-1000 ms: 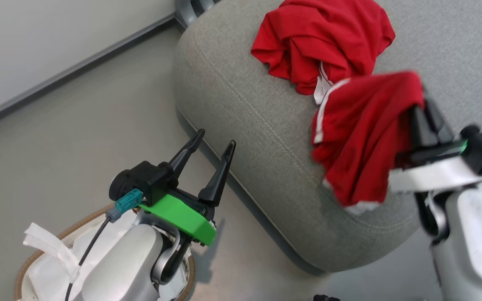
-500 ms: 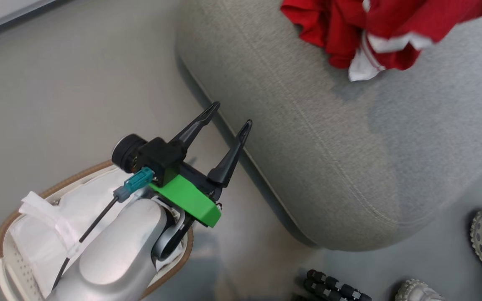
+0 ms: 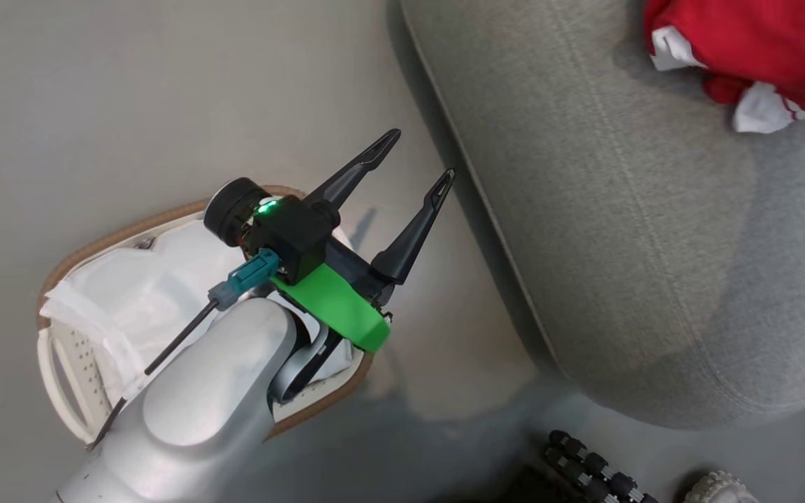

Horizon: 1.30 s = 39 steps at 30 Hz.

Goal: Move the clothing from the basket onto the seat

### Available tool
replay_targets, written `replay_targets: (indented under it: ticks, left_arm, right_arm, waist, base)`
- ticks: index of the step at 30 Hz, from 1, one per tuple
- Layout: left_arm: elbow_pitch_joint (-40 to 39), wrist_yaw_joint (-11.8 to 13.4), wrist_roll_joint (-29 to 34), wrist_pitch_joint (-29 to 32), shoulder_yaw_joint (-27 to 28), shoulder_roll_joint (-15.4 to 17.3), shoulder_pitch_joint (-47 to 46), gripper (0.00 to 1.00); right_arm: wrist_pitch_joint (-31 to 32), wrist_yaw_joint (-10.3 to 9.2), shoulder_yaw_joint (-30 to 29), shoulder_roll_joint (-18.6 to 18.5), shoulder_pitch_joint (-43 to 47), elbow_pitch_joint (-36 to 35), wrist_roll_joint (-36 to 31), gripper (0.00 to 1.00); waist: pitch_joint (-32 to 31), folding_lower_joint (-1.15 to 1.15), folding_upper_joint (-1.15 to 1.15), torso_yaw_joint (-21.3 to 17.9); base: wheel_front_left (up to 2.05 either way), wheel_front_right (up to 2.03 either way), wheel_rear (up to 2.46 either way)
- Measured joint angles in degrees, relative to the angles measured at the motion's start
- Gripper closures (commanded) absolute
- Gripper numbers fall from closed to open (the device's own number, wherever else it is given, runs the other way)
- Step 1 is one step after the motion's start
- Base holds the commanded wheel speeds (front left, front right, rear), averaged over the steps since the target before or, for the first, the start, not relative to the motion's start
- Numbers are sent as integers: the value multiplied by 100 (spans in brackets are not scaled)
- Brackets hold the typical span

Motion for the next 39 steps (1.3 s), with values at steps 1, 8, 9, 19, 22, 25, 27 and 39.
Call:
replay_targets:
  ticks: [1, 8, 9, 19, 22, 25, 27, 39]
  left_arm:
    - [7, 1, 0, 0, 2, -13, -6, 0]
    - [68, 0, -1, 0, 129, -25, 110, 0]
    - [77, 1, 2, 0, 143, -30, 165, 0]
    - [153, 0, 345, 0, 375, -214, 716, 0]
    - [171, 1, 383, 0, 499, -292, 934, 0]
    - [203, 0, 431, 0, 661, -347, 1150, 0]
    - [238, 1, 490, 0, 833, -385, 1300, 0]
    - [614, 0, 976, 0, 2135, -614, 2159, 0]
  right_arm:
    - [0, 0, -81, 29, 154, 99, 0, 74]
    - [0, 0, -534, 281, 1132, -90, 175, 0]
    - [0, 0, -560, 309, 1263, -157, 202, 0]
    - [0, 0, -352, 545, 2257, -955, 323, 0]
    - [0, 0, -126, 642, 2441, -1246, 368, 0]
    - [0, 0, 134, 717, 2571, -1425, 508, 0]
    - [0, 0, 300, 828, 2647, -1547, 572, 0]
    - [0, 0, 883, 1433, 3038, -1685, 719, 0]
  waist:
    - [31, 0, 0, 61]
    - [-31, 0, 0, 210]
    - [-67, 0, 0, 209]
    - [-832, 0, 0, 88]
    - [-1106, -1, 0, 69]
    - [-1376, -1, 0, 72]
    - [-1562, -1, 0, 93]
    - [-2239, -1, 0, 672]
  base:
    - [0, 0, 0]
    - [0, 0, 0]
    - [0, 0, 0]
    - [0, 0, 0]
    - [0, 0, 0]
    - [0, 0, 0]
    - [0, 0, 0]
    - [0, 0, 0]
